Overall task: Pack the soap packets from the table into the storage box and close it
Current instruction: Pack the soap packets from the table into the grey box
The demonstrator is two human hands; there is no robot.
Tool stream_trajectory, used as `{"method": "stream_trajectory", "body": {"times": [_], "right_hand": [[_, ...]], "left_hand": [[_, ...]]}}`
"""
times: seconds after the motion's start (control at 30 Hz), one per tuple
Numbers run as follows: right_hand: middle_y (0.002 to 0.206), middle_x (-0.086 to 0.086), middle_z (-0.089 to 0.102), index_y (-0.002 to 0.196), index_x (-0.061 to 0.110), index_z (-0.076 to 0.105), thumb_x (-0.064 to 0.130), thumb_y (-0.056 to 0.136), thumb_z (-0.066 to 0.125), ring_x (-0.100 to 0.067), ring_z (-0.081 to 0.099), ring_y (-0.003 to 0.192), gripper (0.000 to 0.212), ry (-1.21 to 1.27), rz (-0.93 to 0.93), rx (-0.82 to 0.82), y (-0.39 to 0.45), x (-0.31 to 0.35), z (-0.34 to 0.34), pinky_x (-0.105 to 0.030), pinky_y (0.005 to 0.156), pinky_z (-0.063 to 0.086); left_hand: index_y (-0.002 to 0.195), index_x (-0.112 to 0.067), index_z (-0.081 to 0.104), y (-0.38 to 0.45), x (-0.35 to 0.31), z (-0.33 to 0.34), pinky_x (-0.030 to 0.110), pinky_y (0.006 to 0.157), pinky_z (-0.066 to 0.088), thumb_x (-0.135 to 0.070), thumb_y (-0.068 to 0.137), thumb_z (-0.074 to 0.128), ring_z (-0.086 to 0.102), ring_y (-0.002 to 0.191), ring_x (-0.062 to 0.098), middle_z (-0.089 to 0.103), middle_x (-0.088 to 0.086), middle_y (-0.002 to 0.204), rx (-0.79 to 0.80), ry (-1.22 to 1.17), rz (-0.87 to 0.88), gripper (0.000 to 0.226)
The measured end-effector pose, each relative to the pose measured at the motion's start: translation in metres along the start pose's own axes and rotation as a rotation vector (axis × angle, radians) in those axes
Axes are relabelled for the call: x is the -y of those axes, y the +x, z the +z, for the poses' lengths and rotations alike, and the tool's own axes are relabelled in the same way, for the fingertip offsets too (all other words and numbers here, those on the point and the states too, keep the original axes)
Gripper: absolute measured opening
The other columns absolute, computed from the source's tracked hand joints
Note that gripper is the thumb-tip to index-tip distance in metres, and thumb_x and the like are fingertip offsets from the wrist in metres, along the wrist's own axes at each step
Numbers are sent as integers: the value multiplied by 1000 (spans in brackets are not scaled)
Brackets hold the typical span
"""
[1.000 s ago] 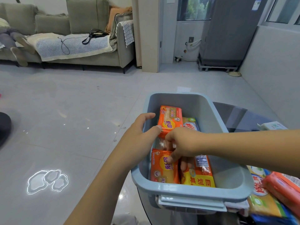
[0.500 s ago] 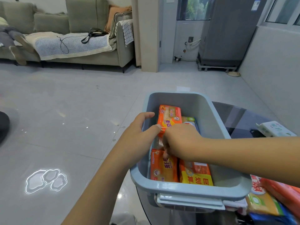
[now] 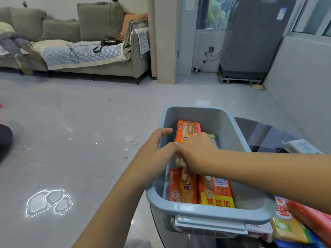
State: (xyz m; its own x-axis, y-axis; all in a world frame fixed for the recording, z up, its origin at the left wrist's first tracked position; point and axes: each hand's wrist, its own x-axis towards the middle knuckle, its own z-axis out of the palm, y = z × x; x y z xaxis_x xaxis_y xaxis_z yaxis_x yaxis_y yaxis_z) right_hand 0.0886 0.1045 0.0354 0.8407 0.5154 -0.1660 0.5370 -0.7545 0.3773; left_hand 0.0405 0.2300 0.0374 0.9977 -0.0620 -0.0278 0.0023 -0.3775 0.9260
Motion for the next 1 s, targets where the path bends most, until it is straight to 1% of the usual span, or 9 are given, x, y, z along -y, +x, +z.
{"method": "stream_trajectory", "body": {"times": [0.1,0.23,0.37,0.53,0.63,0.73,0.83,0.9,1.0], "right_hand": [[61,3,48,64,18,43,59,64,70,-21,52,66,49,5,-1,53,3,0,-2,-30,57,39],[62,4,43,79,16,52,52,70,70,-20,49,67,41,-19,-62,137,5,6,1,-31,59,39],[54,4,38,63,19,40,55,68,69,-16,39,51,47,-21,-64,146,8,2,4,-31,56,38],[52,5,41,64,17,46,64,63,67,-17,44,54,51,-34,-113,132,13,-4,3,-30,55,38],[39,3,49,57,17,54,64,65,65,-9,47,43,49,74,-120,161,11,-11,4,-24,50,38],[45,1,59,58,17,54,55,69,68,-7,51,40,42,401,-65,163,6,-20,4,-25,51,41],[50,4,54,52,20,48,49,69,70,-10,48,48,40,561,28,-9,1,-31,-1,-29,50,40],[60,5,52,60,22,49,51,72,65,-14,50,59,35,600,148,-174,2,-37,-2,-33,57,43],[103,-7,51,107,21,48,53,77,57,-29,54,94,44,624,357,-218,8,-41,1,-39,75,46]], "left_hand": [[131,-39,42,-1,-2,0,25,92,28,-31,90,52,31,113,-3,41,-17,136,3,-2,-5,43],[131,-41,42,-1,0,0,23,94,26,-31,90,53,30,116,-4,40,-16,142,0,-16,5,44],[131,-43,41,-2,1,0,24,95,26,-32,90,51,32,124,-1,38,-17,144,-3,-4,16,43],[130,-45,40,-1,3,0,25,94,28,-34,91,49,32,116,-2,39,-17,143,-5,27,21,42],[130,-44,41,-1,3,-1,25,95,28,-33,92,48,34,124,1,38,-16,144,-3,15,20,40],[129,-43,42,-1,3,-1,24,94,28,-32,92,49,33,121,-1,39,-16,144,-8,8,27,40],[128,-42,45,-2,3,-1,21,91,29,-31,90,50,33,117,-3,41,-17,142,-11,-10,35,40],[128,-42,45,-2,3,-1,14,81,31,-31,90,50,34,115,-4,42,-18,141,-5,-20,36,40],[129,-41,44,-1,4,-1,15,80,29,-31,91,50,34,115,-4,41,-17,142,-7,-21,37,40]]}}
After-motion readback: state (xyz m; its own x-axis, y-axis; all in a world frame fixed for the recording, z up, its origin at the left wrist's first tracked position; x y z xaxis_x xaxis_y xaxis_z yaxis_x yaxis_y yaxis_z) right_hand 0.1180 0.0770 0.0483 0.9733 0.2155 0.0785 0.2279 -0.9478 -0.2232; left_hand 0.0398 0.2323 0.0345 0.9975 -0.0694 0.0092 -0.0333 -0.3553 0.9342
